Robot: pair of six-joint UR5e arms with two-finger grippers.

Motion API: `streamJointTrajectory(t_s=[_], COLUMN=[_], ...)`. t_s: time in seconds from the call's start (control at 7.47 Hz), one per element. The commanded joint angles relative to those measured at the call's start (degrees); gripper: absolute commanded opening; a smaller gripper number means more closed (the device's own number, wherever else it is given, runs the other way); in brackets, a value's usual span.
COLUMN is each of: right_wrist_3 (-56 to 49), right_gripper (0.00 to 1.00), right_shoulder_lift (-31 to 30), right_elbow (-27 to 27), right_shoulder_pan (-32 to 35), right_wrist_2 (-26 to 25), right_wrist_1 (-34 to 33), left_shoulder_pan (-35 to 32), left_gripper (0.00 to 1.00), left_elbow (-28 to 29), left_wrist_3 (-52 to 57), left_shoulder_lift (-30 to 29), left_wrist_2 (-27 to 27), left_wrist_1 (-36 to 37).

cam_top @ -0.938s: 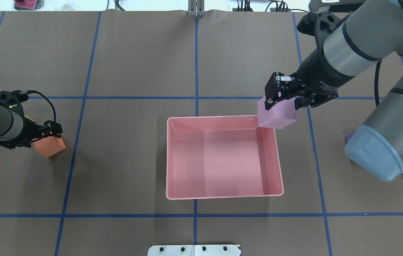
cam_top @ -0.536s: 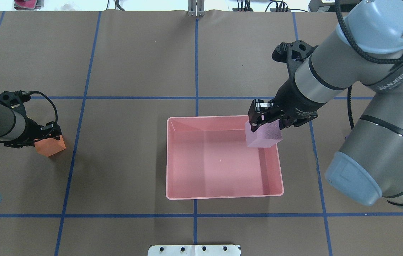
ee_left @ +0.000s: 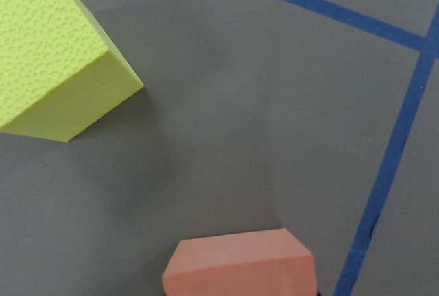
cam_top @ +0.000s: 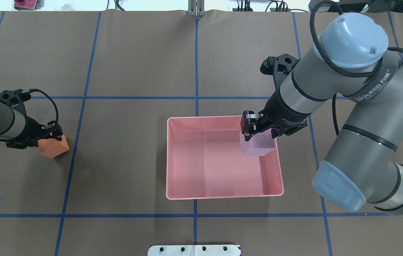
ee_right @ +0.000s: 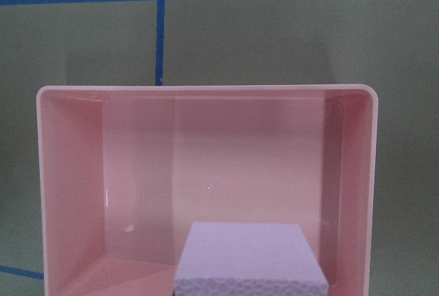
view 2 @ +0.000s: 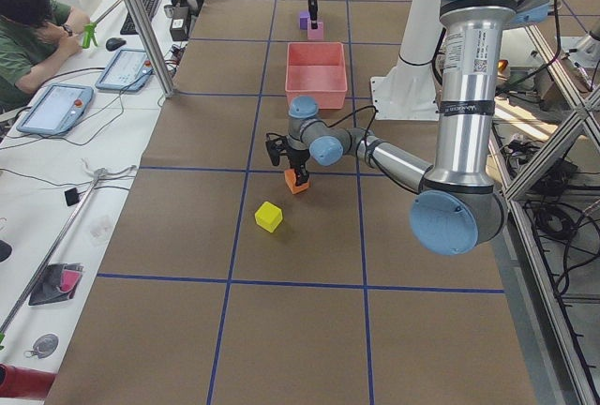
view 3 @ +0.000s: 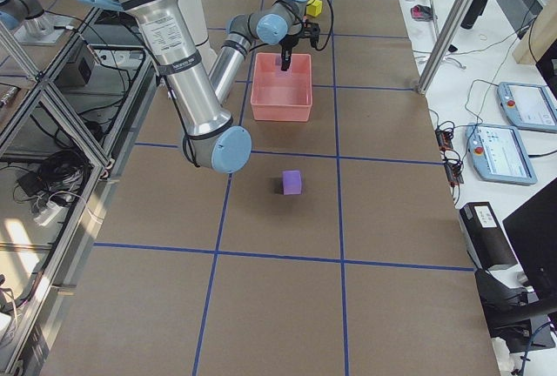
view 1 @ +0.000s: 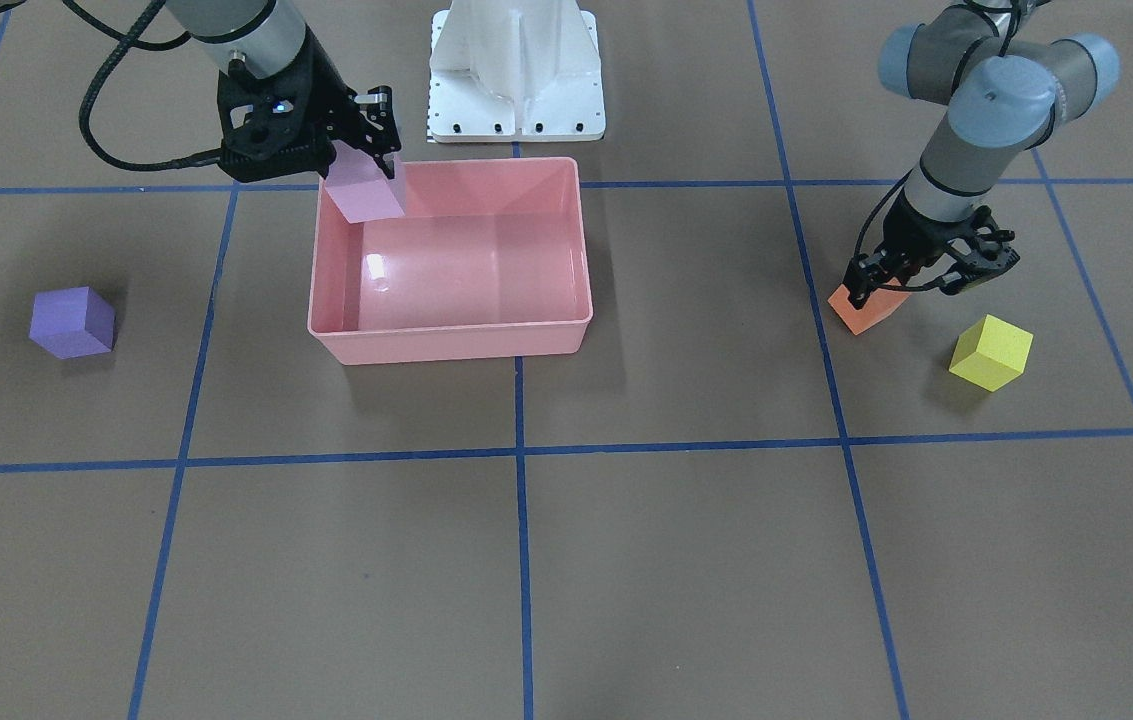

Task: Place blocks into pink bin with both arms
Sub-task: 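Carry the light pink cube into the pink bin and release it with the right gripper, then lift the orange cube with left gripper while right withdraws toward purple cube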

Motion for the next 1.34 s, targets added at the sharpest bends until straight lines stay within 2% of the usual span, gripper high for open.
streamJointTrajectory(t_s=[0.0,0.27,0.4,0.54,0.8,1.07,1.21], right_wrist_3=[6.4,7.9,7.9,7.8,6.5,-4.9,-11.4], right_gripper=[0.98,1.00,1.00,1.00,1.00,1.00,1.00], right_shoulder_lift=[3.0,3.4,3.4,3.1,1.6,-4.2,-7.0], right_elbow=[-3.4,-3.8,-3.7,-3.1,-3.1,-3.0,-3.4], right_shoulder_pan=[-1.8,-3.2,-3.2,-2.7,1.5,8.1,10.6], right_wrist_2=[-0.7,-2.9,-2.9,-2.9,-2.5,-2.3,-2.2], right_wrist_1=[0.3,1.8,1.8,1.8,1.7,1.5,1.5], left_shoulder_pan=[-0.4,-2.4,-4.3,-5.3,-9.6,-9.6,-8.4], left_gripper=[0.00,0.00,0.00,0.00,0.00,0.00,0.00], left_elbow=[-1.2,-2.8,-3.7,-7.3,-11.9,-14.6,-14.0], left_wrist_3=[0.2,0.2,0.3,0.3,0.3,-1.8,-9.3], left_shoulder_lift=[0.1,0.0,-0.3,-0.7,-9.2,-23.3,-31.6], left_wrist_2=[-0.5,-2.3,-4.2,-4.9,-11.7,-13.0,-13.7], left_wrist_1=[0.5,0.7,3.1,6.7,18.8,34.7,38.7])
